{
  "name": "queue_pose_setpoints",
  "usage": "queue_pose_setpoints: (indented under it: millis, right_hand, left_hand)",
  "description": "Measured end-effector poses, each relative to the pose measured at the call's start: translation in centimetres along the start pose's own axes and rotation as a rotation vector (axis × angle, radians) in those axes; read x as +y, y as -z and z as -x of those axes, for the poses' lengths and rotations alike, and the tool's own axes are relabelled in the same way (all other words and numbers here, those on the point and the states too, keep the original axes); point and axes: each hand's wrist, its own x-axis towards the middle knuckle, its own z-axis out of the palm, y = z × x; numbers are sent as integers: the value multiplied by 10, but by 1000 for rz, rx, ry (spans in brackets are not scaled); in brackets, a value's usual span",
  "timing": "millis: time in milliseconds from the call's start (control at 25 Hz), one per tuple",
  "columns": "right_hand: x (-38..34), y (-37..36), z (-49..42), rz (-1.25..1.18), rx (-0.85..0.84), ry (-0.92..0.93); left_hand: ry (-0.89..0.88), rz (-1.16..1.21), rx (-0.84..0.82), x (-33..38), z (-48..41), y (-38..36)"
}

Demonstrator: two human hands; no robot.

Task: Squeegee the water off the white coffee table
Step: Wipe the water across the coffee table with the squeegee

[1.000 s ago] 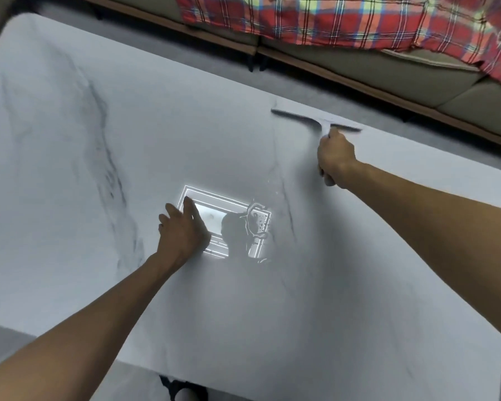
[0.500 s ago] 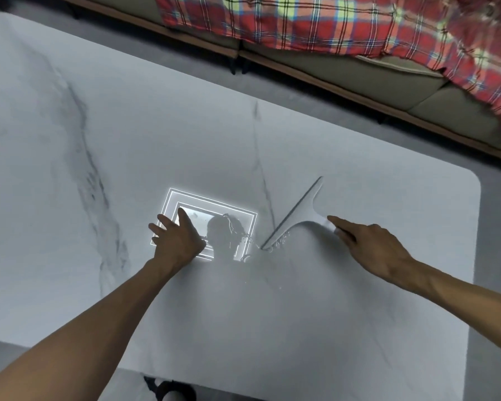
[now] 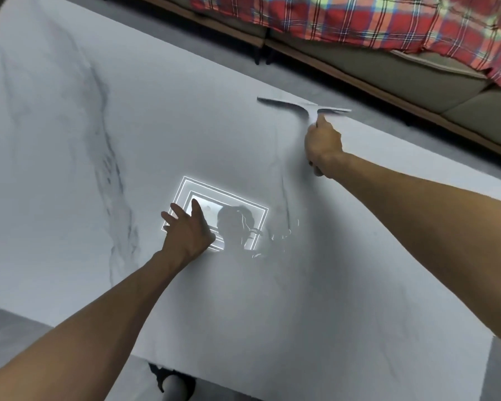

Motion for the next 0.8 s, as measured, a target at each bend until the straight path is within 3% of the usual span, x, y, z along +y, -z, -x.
queue_pose_setpoints:
  millis: [120, 200, 280, 440, 680, 800]
  right_hand:
    - [16, -27, 46, 229, -66, 284]
    - [40, -41, 85, 315, -163, 418]
    - [67, -48, 121, 384, -227, 480]
    - [122, -33, 169, 541, -309, 505]
    - [151, 33, 198, 810, -349, 428]
    - [112, 45, 172, 626, -254, 385]
  left_hand:
    - [35, 171, 27, -2, 2, 2]
    - [42, 181, 52, -9, 9, 3]
    - [-80, 69, 145, -16, 16, 5]
    - [-212, 53, 201, -44, 37, 1]
    - [-92, -194, 138, -78, 75, -14]
    - [-10, -245, 122, -99, 82, -20]
